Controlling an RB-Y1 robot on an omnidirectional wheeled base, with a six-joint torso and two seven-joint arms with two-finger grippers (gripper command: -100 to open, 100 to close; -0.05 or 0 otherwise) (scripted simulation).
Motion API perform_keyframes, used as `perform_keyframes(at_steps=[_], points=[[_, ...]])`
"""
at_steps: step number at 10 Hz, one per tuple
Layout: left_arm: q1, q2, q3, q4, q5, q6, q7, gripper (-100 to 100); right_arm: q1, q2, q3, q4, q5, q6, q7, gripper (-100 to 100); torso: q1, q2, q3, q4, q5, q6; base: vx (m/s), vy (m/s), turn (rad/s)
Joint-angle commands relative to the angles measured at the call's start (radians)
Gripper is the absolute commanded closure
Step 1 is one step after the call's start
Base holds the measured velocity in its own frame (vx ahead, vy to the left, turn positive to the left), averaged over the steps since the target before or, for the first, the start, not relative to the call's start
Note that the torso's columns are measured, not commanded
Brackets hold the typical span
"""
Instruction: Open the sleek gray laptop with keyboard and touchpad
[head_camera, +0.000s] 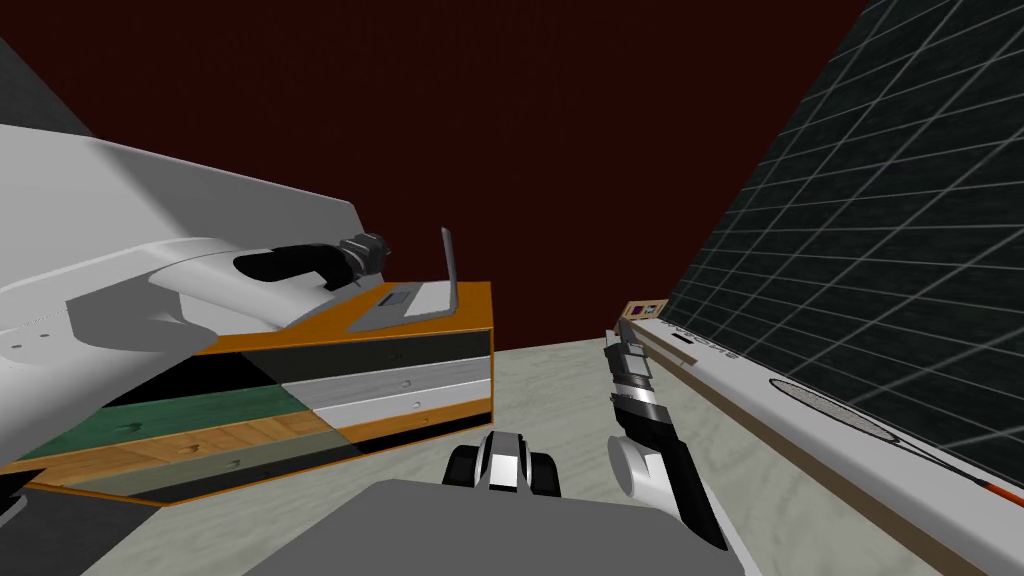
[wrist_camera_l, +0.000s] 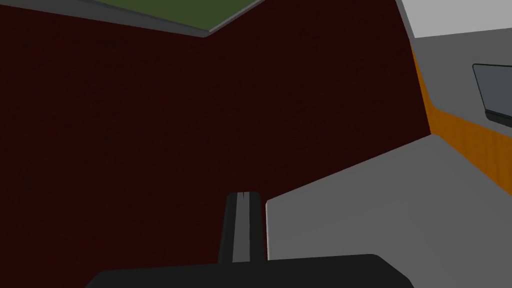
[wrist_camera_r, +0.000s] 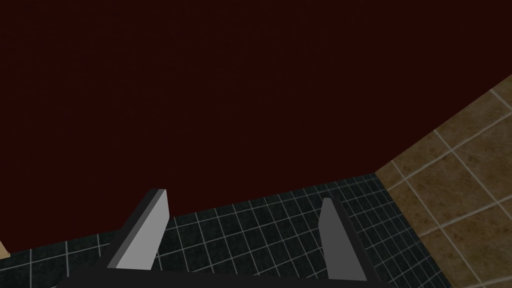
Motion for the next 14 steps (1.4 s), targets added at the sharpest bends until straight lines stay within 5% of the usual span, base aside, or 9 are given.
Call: perform_keyframes(at_steps=[1, 2, 3, 14], points=[[-0.005, -0.068, -0.008, 0.061, -0.022, -0.068, -0.006, 100, 0.000, 0.000, 0.000, 0.000, 0.000, 0.000, 0.000, 0, -0.001, -0.001, 0.000, 0.000, 0.000, 0.000, -0.063, 0.015, -0.012], [-0.005, -0.047, -0.006, 0.041, -0.015, -0.044, -0.004, 100, 0.000, 0.000, 0.000, 0.000, 0.000, 0.000, 0.000, 0, 0.001, -0.001, -0.001, 0.000, 0.000, 0.000, -0.033, 0.011, -0.006], [-0.007, -0.017, 0.007, 0.048, 0.013, -0.018, -0.006, -100, 0.000, 0.000, 0.000, 0.000, 0.000, 0.000, 0.000, 0, 0.000, -0.003, -0.002, -0.001, 0.000, 0.000, 0.028, -0.060, -0.001], [-0.021, 0.201, 0.101, 0.100, 0.219, 0.184, -0.028, -100, 0.000, 0.000, 0.000, 0.000, 0.000, 0.000, 0.000, 0, -0.001, -0.002, -0.001, 0.000, -0.001, 0.000, 0.065, -0.094, 0.001]])
